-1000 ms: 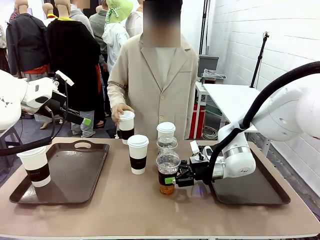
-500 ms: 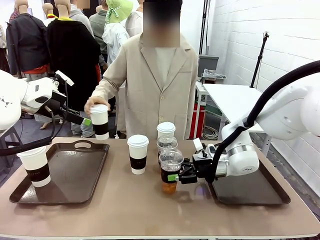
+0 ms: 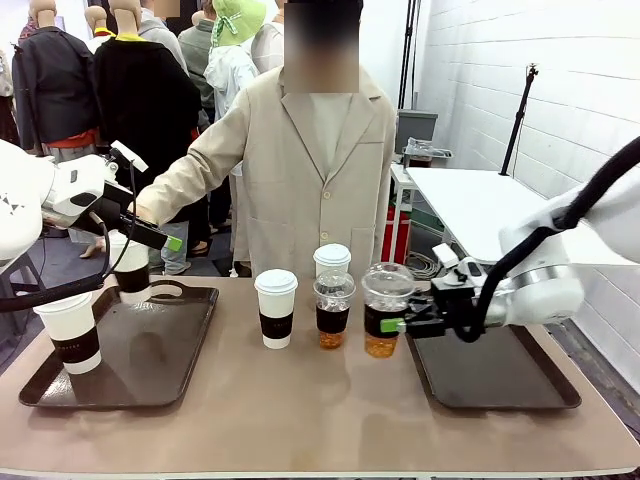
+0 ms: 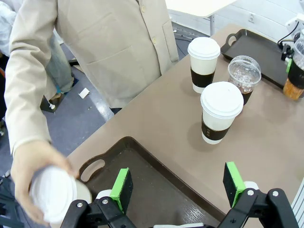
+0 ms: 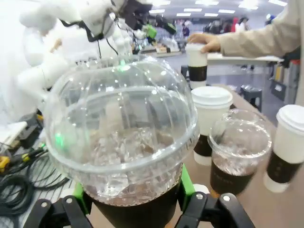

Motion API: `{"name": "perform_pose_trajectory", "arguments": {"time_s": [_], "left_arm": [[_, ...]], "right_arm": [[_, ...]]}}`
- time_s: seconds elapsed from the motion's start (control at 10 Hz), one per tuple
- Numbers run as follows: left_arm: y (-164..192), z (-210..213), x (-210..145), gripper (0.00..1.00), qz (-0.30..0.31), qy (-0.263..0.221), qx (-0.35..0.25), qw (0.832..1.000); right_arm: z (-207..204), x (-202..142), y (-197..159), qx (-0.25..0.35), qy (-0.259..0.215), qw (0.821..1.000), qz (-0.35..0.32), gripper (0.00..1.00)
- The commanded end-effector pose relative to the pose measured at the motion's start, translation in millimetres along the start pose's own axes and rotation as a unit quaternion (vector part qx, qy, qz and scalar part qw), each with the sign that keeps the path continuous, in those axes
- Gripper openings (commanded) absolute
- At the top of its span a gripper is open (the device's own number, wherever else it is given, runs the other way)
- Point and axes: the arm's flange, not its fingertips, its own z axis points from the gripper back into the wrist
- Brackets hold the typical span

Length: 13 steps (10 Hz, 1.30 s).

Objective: Distribute the coffee onto the tray.
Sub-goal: Pick up one iced Americano and place it on the right Handle tray.

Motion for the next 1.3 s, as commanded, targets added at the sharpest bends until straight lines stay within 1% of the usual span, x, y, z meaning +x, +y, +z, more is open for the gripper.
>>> {"name": "perform_pose_trajectory", "arguments": {"time_s": [0.0,0.1,0.2,0.5,0.7,0.8,1.1,1.2], "left_arm": [[0,0,-1,1.00,0.002,0.000,-0.002,1.000],[0,0,-1,1.00,0.002,0.000,-0.002,1.000],[0,0,-1,1.00,0.002,0.000,-0.002,1.000],[0,0,-1,1.00,0.002,0.000,-0.002,1.000],[0,0,-1,1.00,0.002,0.000,-0.002,1.000],[0,0,-1,1.00,0.002,0.000,-0.002,1.000],[0,0,-1,1.00,0.002,0.000,-0.002,1.000],[0,0,-1,1.00,0.002,0.000,-0.002,1.000]], "right_arm": [[38,14,17,0.010,0.012,1.000,-0.004,0.82],[57,11,22,0.019,0.028,0.999,0.001,0.82],[78,4,26,0.017,0.032,0.999,0.000,0.82],[114,-22,33,-0.001,0.030,1.000,0.006,0.82],[119,-31,31,-0.012,0.024,1.000,0.004,0.82],[119,-27,33,-0.012,0.045,0.999,-0.003,0.82],[119,-27,33,-0.012,0.045,0.999,-0.003,0.82],[121,-36,31,-0.014,0.044,0.999,-0.005,0.82]]}}
